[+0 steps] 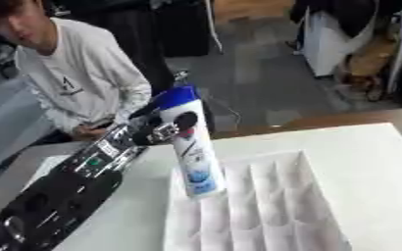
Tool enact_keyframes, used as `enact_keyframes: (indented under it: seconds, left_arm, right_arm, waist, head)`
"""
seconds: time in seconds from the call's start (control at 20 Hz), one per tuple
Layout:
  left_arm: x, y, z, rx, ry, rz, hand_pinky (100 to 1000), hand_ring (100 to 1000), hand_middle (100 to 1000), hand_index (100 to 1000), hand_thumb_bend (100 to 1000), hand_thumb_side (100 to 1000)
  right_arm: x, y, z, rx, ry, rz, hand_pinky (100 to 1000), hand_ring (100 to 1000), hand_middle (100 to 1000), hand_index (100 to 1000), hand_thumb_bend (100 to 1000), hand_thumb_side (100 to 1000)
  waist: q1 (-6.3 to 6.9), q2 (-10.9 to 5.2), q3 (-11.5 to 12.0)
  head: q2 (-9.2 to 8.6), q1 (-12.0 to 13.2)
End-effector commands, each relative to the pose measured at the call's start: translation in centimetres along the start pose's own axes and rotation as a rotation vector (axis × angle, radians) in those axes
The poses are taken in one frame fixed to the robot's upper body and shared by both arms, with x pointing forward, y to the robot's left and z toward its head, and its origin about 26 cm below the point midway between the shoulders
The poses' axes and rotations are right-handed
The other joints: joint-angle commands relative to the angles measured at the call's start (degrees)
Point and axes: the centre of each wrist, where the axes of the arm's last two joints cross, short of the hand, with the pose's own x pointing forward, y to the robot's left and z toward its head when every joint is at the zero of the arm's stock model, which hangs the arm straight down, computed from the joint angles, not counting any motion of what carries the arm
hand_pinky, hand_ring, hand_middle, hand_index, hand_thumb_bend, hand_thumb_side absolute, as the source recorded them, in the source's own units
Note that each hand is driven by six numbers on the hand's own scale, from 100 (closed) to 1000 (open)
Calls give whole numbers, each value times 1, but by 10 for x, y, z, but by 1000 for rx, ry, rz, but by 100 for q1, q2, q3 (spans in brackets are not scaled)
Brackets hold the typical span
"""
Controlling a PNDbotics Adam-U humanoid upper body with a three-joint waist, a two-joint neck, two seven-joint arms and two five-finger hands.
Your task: Pick up objects on the table and place them in the box.
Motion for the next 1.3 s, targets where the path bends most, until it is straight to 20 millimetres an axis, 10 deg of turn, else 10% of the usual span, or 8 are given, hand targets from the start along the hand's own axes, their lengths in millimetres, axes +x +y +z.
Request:
enact_keyframes:
  seconds: [0.05, 0.5, 0.55, 0.7, 0.75, 0.9, 1.3]
  left_arm:
    - [5, 7, -10, -43, -79, -54, 100, 100, 100, 354, 100, 729]
    - [-3, 2, -11, -29, -84, -67, 100, 100, 132, 391, 100, 783]
    - [-3, 2, -11, -19, -88, -67, 100, 100, 265, 494, 100, 817]
    - [-4, 2, -9, -6, -79, -64, 338, 127, 523, 677, 116, 897]
    - [-4, 2, -9, -16, -72, -68, 513, 363, 695, 770, 317, 901]
    - [-5, 1, -8, -53, -56, -82, 788, 608, 887, 856, 554, 899]
    - [-4, 4, -6, -93, -62, -91, 889, 721, 963, 920, 713, 874]
  right_arm:
    - [5, -4, -10, 0, -37, 4, 403, 511, 540, 651, 247, 899]
    - [6, -2, -13, 4, -45, -9, 404, 512, 540, 651, 245, 897]
    - [6, -2, -13, 5, -45, -10, 404, 512, 540, 651, 244, 897]
    - [6, -2, -13, 6, -46, -11, 404, 512, 540, 651, 243, 896]
    - [6, -2, -14, 7, -46, -11, 404, 512, 540, 651, 243, 896]
    - [6, -2, -14, 9, -46, -11, 405, 513, 540, 651, 242, 895]
    - [6, -2, -13, 11, -45, -9, 405, 513, 540, 652, 241, 895]
  waist:
    - [-19, -152, -21]
    - [36, -153, -79]
    - [42, -155, -82]
    - [52, -160, -85]
    - [55, -161, -83]
    - [60, -165, -79]
    - [58, -167, -65]
  head:
    - [-37, 41]
    - [-45, 8]
    - [-38, -2]
    - [-29, -24]
    - [-24, -32]
    - [-24, -43]
    - [-27, -66]
